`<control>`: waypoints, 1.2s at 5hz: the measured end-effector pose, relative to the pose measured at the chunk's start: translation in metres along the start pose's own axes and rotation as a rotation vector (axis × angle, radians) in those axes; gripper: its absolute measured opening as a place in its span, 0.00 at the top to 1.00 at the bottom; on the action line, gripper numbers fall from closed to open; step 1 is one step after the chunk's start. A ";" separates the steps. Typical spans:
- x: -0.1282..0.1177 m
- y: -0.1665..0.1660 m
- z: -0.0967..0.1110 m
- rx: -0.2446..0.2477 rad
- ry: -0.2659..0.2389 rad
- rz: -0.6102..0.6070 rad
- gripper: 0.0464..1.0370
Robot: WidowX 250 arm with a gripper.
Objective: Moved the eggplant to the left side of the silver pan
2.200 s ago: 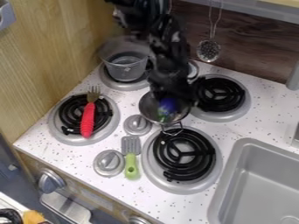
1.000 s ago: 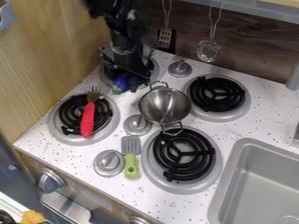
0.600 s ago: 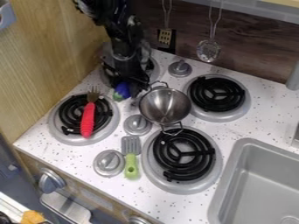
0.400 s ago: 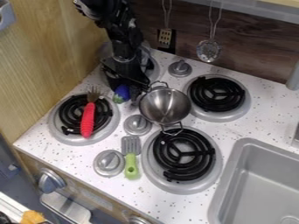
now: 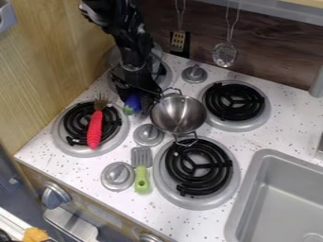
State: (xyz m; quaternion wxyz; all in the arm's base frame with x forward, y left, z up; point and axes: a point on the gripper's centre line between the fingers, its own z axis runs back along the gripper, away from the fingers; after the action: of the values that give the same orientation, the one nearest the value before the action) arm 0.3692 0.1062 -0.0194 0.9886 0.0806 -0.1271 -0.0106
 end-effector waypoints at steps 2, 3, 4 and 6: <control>-0.003 0.002 -0.006 -0.023 -0.001 0.005 0.24; -0.003 0.004 -0.006 -0.024 -0.009 -0.006 0.04; -0.007 0.003 -0.007 -0.020 0.001 -0.017 0.03; -0.008 0.009 0.006 0.011 0.025 -0.012 0.04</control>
State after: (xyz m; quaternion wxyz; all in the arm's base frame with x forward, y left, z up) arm 0.3597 0.1147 -0.0140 0.9895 0.0871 -0.1143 -0.0149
